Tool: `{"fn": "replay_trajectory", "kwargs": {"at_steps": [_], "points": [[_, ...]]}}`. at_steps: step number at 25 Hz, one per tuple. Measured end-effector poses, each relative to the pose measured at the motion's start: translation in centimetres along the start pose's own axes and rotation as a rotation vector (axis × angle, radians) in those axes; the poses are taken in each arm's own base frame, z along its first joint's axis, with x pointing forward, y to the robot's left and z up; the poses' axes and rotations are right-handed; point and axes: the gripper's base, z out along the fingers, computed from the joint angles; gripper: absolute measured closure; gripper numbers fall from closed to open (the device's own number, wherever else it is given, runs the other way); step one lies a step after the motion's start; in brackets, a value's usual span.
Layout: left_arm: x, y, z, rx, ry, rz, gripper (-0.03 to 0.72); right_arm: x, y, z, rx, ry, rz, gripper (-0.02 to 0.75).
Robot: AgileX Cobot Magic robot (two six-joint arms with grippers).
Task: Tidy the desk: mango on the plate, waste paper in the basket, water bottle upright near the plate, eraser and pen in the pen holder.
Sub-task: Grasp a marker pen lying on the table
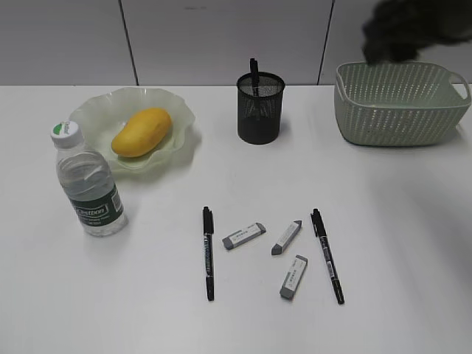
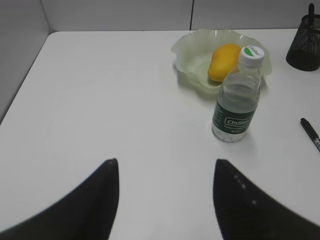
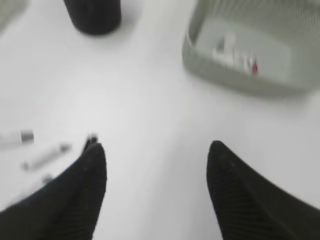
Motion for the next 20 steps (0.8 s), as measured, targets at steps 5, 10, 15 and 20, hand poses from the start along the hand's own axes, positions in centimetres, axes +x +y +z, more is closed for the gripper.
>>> {"fn": "replay_trajectory", "kwargs": {"at_steps": [5,10,15,20], "points": [[0.0,0.0,0.0,0.000,0.000,0.000,0.243,9.7,-1.2,-7.8,0.054,0.292,0.042,0.262],[-0.5,-0.2,0.9,-0.008,0.061,0.010,0.243,18.4,-1.7,-14.0,0.051,0.215,0.110,0.264],[-2.2,-1.6,3.2,0.061,0.208,0.042,0.243,24.1,-2.0,-17.3,0.025,-0.074,0.113,0.274],[-5.6,-4.1,8.2,0.171,0.412,0.062,0.252,25.9,-1.9,-18.3,0.002,-0.342,0.116,0.278]]}}
